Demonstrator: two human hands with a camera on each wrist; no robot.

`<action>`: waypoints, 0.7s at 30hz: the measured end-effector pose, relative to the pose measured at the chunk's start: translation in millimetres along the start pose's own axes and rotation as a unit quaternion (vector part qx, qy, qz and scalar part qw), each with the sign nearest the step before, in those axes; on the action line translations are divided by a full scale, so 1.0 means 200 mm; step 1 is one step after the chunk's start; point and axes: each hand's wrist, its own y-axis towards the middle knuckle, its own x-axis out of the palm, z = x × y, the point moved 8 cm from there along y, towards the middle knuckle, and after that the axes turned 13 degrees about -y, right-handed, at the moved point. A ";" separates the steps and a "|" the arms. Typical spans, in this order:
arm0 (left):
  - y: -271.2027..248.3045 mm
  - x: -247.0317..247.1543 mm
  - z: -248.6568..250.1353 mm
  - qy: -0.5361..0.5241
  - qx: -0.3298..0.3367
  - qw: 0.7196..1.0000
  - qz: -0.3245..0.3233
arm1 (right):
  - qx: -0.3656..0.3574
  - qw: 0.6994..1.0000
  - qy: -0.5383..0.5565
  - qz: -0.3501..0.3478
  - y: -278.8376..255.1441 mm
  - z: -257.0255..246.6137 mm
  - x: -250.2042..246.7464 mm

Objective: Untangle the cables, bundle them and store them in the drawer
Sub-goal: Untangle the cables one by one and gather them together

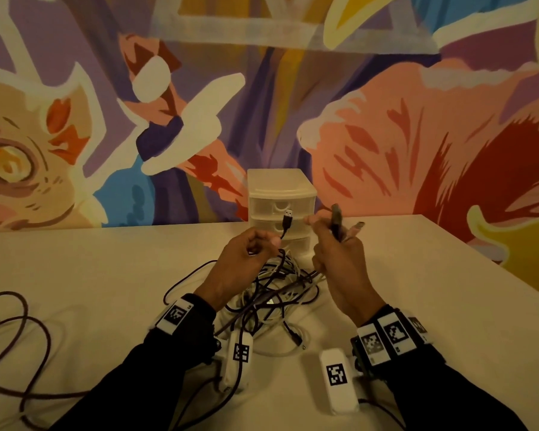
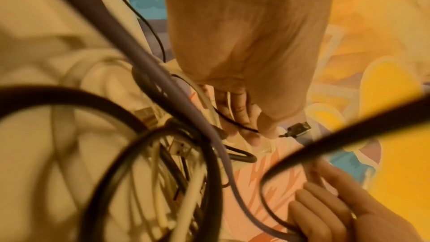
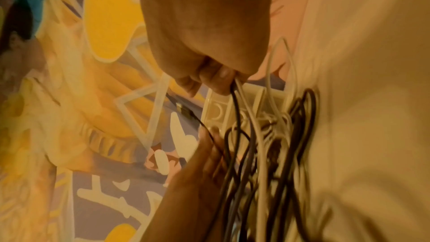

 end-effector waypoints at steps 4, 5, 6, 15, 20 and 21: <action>0.00 -0.01 0.04 -0.004 0.038 0.999 0.006 | 0.031 0.999 -0.006 -0.040 -0.01 0.03 0.01; 0.00 0.01 0.06 -0.002 0.045 0.999 -0.001 | 0.034 0.997 -0.026 -0.062 -0.04 0.03 0.03; 0.00 0.03 0.07 0.004 0.046 0.999 -0.010 | 0.029 0.996 -0.045 -0.075 -0.06 0.02 0.05; 0.00 0.05 0.10 0.111 0.044 0.992 -0.039 | -0.017 0.999 0.047 0.003 -0.02 -0.01 -0.04; 0.00 0.08 0.10 0.120 0.031 0.989 -0.084 | 0.024 0.995 0.093 0.013 0.00 0.00 -0.02; 0.01 0.06 0.10 0.117 0.025 0.990 -0.074 | 0.032 0.989 0.143 0.036 0.02 -0.01 -0.06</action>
